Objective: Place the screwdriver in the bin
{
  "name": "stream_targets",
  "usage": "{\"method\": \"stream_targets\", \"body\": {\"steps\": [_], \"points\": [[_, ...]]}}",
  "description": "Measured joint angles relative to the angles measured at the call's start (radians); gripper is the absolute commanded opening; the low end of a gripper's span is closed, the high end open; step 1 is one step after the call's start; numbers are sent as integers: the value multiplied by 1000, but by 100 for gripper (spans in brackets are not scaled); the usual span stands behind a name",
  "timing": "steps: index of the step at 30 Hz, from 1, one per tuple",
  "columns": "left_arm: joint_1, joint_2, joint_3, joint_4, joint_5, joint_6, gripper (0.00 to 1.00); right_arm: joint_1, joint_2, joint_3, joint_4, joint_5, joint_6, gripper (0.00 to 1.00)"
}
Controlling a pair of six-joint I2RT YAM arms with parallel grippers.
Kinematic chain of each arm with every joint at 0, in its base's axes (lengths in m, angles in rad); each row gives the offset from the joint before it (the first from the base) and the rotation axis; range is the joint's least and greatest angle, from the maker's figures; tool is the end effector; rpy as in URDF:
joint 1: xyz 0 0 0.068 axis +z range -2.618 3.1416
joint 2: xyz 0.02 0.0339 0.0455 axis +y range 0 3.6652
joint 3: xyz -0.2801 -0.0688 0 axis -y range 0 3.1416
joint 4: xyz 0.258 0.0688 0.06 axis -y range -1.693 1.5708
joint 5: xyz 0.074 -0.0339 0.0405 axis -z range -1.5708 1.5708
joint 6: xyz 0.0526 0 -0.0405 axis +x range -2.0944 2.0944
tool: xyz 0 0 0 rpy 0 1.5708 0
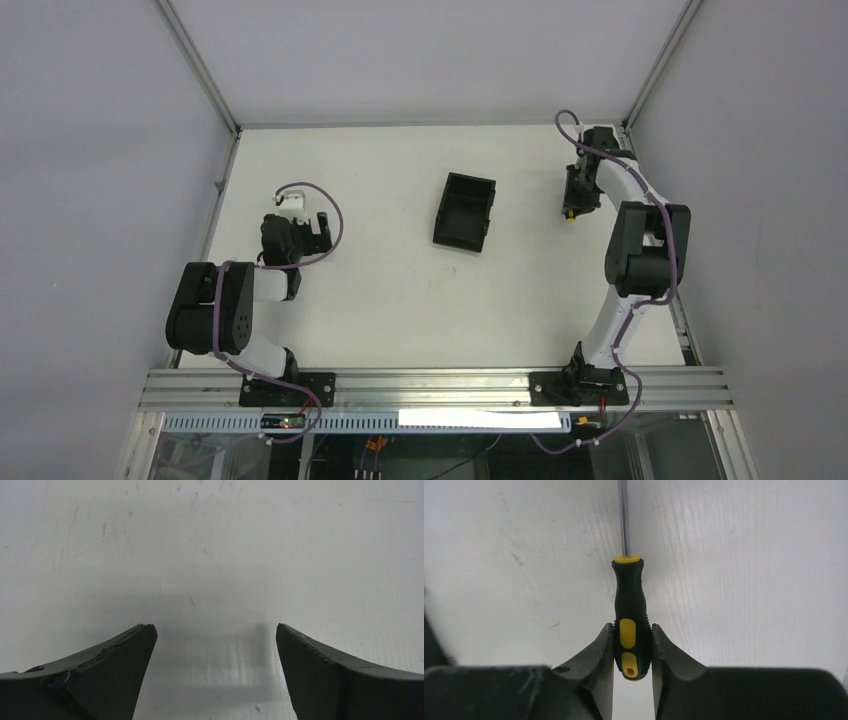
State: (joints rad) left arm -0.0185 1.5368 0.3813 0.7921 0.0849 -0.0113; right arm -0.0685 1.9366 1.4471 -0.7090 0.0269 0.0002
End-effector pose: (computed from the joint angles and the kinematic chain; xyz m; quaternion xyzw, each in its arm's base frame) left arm 0.2875 -0.0098 0.1366 0.0271 0.8224 -0.0434 0.5666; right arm 0.4211 -0.0303 0.1888 0.0362 0.9820 -0.0195 0.1845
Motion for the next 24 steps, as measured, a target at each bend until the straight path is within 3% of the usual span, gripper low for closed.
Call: {"method": "stream_targets", "body": {"steps": [6,11,17,24], "points": [[0,0,0,0,0,0,99,71,-201,51,-75,8,100,11],[0,0,0,0,0,0,99,303,-333,76,-70,19,143,10],[0,0,0,0,0,0,99,540,-314,78,-39,43,190,9],[0,0,0,0,0,0,99,623,-216,67,31,90,202,9]]}}
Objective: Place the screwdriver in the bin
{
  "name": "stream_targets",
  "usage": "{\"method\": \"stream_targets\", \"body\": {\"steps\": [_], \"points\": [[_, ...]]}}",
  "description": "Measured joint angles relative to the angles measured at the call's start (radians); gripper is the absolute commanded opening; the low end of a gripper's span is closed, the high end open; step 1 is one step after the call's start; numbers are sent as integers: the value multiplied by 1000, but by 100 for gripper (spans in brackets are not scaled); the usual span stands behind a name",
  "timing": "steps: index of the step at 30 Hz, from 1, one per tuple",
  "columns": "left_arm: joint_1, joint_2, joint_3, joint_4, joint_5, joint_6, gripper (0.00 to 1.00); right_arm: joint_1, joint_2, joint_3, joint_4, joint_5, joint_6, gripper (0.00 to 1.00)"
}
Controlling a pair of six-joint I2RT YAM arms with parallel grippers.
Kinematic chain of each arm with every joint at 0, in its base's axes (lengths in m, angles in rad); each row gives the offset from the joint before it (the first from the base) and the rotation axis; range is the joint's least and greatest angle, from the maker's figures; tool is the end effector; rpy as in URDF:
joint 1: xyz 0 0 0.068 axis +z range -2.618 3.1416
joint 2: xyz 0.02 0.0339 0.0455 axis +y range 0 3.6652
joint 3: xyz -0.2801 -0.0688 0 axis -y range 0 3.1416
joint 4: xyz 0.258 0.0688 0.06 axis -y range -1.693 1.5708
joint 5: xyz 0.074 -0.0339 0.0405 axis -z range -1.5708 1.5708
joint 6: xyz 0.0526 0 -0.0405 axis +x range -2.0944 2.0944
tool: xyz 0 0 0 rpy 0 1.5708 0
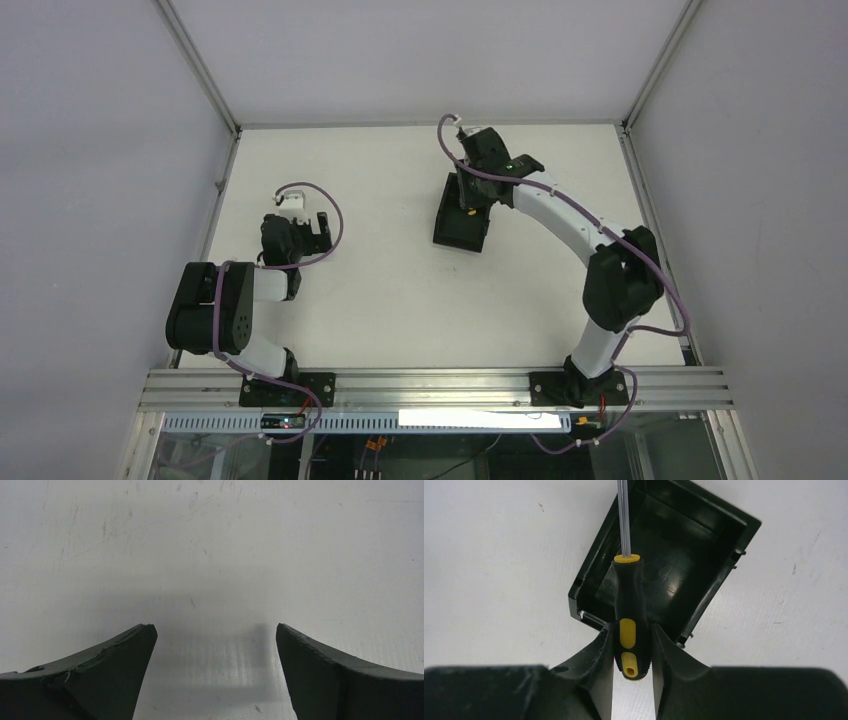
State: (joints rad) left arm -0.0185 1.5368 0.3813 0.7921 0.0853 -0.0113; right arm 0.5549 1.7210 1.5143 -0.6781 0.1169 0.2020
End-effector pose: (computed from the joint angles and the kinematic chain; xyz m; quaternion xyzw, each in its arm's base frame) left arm 0.2875 -0.0098 0.1366 0.0272 0.8224 -0.0435 0.5666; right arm 0.3489 0.2091 0.2985 -0.1457 0.9290 0.0729 0.3323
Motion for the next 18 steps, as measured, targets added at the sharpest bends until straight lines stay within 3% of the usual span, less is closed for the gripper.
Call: {"method": "stream_targets", "body": {"steps": [10,18], "points": [[0,0,0,0,0,0,99,18,70,-114,61,37,1,20],[0,0,0,0,0,0,99,20,100,-122,105,43,-8,50]]}}
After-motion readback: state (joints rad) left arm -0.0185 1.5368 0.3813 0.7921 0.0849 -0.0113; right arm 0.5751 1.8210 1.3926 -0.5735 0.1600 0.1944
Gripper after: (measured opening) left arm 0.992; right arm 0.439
